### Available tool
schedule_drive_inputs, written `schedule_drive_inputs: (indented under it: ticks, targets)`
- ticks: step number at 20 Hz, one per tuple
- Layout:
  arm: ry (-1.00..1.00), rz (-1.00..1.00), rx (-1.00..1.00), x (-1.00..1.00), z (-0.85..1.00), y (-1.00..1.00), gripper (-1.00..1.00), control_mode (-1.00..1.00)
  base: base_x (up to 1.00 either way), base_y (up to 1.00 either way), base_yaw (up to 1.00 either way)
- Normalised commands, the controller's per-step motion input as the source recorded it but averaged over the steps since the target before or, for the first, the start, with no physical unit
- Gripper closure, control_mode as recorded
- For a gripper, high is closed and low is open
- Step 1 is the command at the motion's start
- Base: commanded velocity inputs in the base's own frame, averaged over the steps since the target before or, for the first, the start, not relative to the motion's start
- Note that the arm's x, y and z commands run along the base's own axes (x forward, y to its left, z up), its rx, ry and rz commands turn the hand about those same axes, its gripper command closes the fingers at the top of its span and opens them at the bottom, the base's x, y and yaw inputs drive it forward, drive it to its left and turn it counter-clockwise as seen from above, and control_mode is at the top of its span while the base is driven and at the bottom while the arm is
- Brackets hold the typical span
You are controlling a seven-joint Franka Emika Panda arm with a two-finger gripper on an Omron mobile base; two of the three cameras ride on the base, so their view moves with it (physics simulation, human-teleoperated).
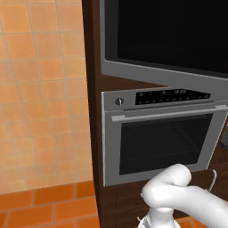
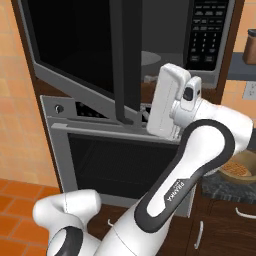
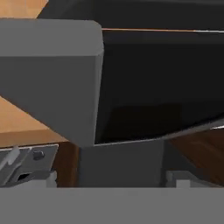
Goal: Open the microwave, place the bowl with waffle inside the microwave, then close the microwave door and turn it on.
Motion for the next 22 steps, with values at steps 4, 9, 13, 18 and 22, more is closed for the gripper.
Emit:
schedule_drive_inputs:
  ticks: [4,9,13,18,22]
  targets:
    - [-0.21,0.09,-0.18,-0.41,0.17,0.72,-1.00,-1.00,0.00,0.00,0.00]
    - [-0.22,0.14,-0.19,-0.66,0.24,0.78,-1.00,-1.00,0.00,0.00,0.00]
    - [-0.20,0.15,-0.21,-0.82,0.13,0.89,-1.00,-1.00,0.00,0.00,0.00]
    - [-0.15,0.14,-0.24,-0.88,0.02,1.00,-1.00,-1.00,0.00,0.00,0.00]
    - [-0.08,0.11,-0.19,-0.90,0.01,1.00,-1.00,-1.00,0.00,0.00,0.00]
